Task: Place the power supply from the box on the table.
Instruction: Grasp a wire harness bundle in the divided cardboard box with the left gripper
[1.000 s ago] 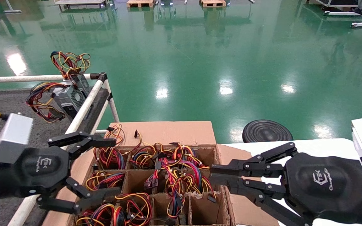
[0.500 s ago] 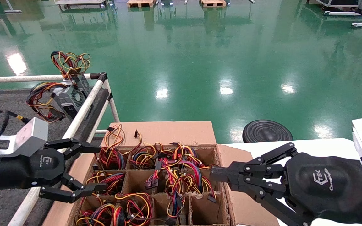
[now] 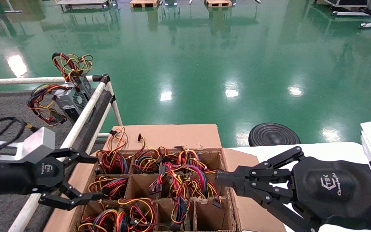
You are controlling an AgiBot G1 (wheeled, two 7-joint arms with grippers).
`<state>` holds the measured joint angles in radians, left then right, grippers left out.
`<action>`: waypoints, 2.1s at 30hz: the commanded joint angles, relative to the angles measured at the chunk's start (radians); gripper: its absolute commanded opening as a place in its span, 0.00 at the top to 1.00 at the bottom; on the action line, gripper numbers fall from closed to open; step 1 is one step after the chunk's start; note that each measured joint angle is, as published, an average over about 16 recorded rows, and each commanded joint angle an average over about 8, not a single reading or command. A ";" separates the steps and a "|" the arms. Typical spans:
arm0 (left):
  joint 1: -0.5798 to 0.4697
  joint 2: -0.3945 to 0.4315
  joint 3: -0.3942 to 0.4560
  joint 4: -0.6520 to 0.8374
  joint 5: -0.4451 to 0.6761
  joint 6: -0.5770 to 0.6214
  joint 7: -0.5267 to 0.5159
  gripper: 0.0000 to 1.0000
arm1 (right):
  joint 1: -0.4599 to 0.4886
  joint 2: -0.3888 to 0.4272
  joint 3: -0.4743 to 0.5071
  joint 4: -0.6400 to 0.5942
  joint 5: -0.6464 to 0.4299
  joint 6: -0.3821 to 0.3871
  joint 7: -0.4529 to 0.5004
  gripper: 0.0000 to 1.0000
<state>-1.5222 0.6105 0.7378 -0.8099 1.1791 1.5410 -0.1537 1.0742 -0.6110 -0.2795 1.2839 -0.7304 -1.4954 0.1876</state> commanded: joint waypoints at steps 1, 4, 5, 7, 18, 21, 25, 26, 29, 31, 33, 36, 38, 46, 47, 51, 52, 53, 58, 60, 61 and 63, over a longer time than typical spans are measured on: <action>-0.019 0.004 0.026 0.010 0.014 0.003 0.006 0.00 | 0.000 0.000 0.000 0.000 0.000 0.000 0.000 1.00; -0.047 0.011 0.066 0.022 0.025 0.007 0.011 0.00 | 0.000 0.000 0.000 0.000 0.000 0.000 0.000 1.00; -0.056 0.013 0.079 0.026 0.028 0.008 0.012 0.00 | 0.000 0.000 0.000 0.000 0.000 0.000 0.000 1.00; -0.072 0.018 0.103 0.035 0.030 0.011 0.015 0.00 | 0.000 0.000 0.000 0.000 0.000 0.000 0.000 1.00; -0.122 0.041 0.197 0.083 0.018 0.021 0.039 0.00 | 0.000 0.000 0.000 0.000 0.000 0.000 0.000 1.00; -0.127 0.046 0.213 0.096 0.013 0.023 0.049 0.00 | 0.000 0.000 0.000 0.000 0.000 0.000 0.000 1.00; -0.131 0.056 0.233 0.120 0.005 0.026 0.068 0.00 | 0.000 0.000 0.000 0.000 0.000 0.000 0.000 1.00; -0.132 0.058 0.238 0.128 0.003 0.027 0.074 0.00 | 0.000 0.000 0.000 0.000 0.000 0.000 0.000 1.00; -0.135 0.066 0.250 0.152 -0.003 0.030 0.093 0.00 | 0.000 0.000 0.000 0.000 0.000 0.000 0.000 1.00; -0.137 0.071 0.257 0.168 -0.007 0.032 0.105 0.00 | 0.000 0.000 0.000 0.000 0.000 0.000 0.000 1.00; -0.139 0.076 0.263 0.182 -0.011 0.033 0.116 0.00 | 0.000 0.000 0.000 0.000 0.000 0.000 0.000 1.00; -0.142 0.082 0.272 0.202 -0.016 0.035 0.131 0.00 | 0.000 0.000 0.000 0.000 0.000 0.000 0.000 1.00; -0.144 0.085 0.276 0.214 -0.019 0.037 0.139 0.00 | 0.000 0.000 0.000 0.000 0.000 0.000 0.000 1.00; -0.154 0.095 0.291 0.256 -0.024 0.041 0.167 0.00 | 0.000 0.000 0.000 0.000 0.000 0.000 0.000 1.00; -0.156 0.097 0.294 0.262 -0.024 0.042 0.171 0.00 | 0.000 0.000 0.000 0.000 0.000 0.000 0.000 1.00; -0.161 0.104 0.302 0.288 -0.021 0.043 0.186 0.00 | 0.000 0.000 0.000 0.000 0.000 0.000 0.000 1.00; -0.162 0.107 0.304 0.295 -0.020 0.043 0.190 0.00 | 0.000 0.000 0.000 0.000 0.000 0.000 0.000 1.00; -0.162 0.109 0.306 0.303 -0.019 0.043 0.194 0.00 | 0.000 0.000 0.000 0.000 0.000 0.000 0.000 1.00; -0.162 0.125 0.313 0.345 -0.016 0.041 0.216 0.00 | 0.000 0.000 0.000 0.000 0.000 0.000 0.000 1.00; -0.161 0.132 0.315 0.362 -0.016 0.040 0.225 0.00 | 0.000 0.000 0.000 0.000 0.000 0.000 0.000 1.00; -0.161 0.135 0.316 0.370 -0.016 0.040 0.229 0.00 | 0.000 0.000 0.000 0.000 0.000 0.000 0.000 1.00; -0.160 0.141 0.318 0.384 -0.016 0.039 0.236 0.00 | 0.000 0.000 0.000 0.000 0.000 0.000 0.000 1.00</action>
<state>-1.6837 0.7515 1.0553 -0.4276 1.1631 1.5805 0.0814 1.0742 -0.6110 -0.2795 1.2839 -0.7304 -1.4954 0.1876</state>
